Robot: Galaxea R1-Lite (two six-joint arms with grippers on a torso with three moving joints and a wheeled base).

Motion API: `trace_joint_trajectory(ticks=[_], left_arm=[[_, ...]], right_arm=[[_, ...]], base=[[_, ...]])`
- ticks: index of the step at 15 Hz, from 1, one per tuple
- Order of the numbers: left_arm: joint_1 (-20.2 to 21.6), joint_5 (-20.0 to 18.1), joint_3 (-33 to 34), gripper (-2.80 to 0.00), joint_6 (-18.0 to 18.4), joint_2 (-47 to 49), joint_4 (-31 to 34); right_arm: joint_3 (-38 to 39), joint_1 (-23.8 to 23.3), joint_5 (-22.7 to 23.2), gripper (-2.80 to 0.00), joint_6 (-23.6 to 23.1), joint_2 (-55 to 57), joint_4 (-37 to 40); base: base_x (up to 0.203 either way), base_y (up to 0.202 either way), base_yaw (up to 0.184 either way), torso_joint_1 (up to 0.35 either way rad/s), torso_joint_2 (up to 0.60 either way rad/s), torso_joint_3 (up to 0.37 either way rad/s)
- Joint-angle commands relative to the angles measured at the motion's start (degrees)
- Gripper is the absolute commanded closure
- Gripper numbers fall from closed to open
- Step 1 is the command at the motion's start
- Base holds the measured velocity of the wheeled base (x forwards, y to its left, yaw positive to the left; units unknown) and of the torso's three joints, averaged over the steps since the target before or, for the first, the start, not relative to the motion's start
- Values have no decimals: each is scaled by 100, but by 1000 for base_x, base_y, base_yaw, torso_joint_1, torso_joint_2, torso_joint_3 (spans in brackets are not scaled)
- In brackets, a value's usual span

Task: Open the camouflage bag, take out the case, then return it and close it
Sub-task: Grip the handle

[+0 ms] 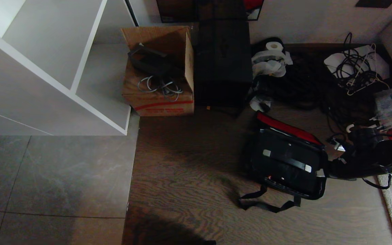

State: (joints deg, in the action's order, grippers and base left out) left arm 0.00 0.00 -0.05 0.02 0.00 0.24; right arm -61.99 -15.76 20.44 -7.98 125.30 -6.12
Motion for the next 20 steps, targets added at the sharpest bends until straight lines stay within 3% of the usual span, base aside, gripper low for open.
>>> trace_joint_trajectory(ticks=[1, 4, 13, 16, 20], left_arm=[[0, 0, 4, 0, -1, 9, 2], [0, 0, 5, 0, 6, 0, 2], [0, 0, -1, 0, 6, 9, 2], [0, 0, 5, 0, 6, 9, 2], [0, 0, 2, 0, 6, 9, 2]], right_arm=[[-6, -6, 12, 0, -2, 3, -3], [-24, -6, 12, 0, -2, 3, -3], [-211, -191, -10, 0, 11, 148, -197], [-605, -452, -14, 0, -33, 410, -200], [-1290, -680, -292, 0, -457, 991, -211]], base=[[-62, 0, 2, 2, 6, -14], [-154, 0, -2, 2, 4, -1], [0, 0, 0, 0, 0, 0], [0, 0, 0, 0, 0, 0], [0, 0, 0, 0, 0, 0]])
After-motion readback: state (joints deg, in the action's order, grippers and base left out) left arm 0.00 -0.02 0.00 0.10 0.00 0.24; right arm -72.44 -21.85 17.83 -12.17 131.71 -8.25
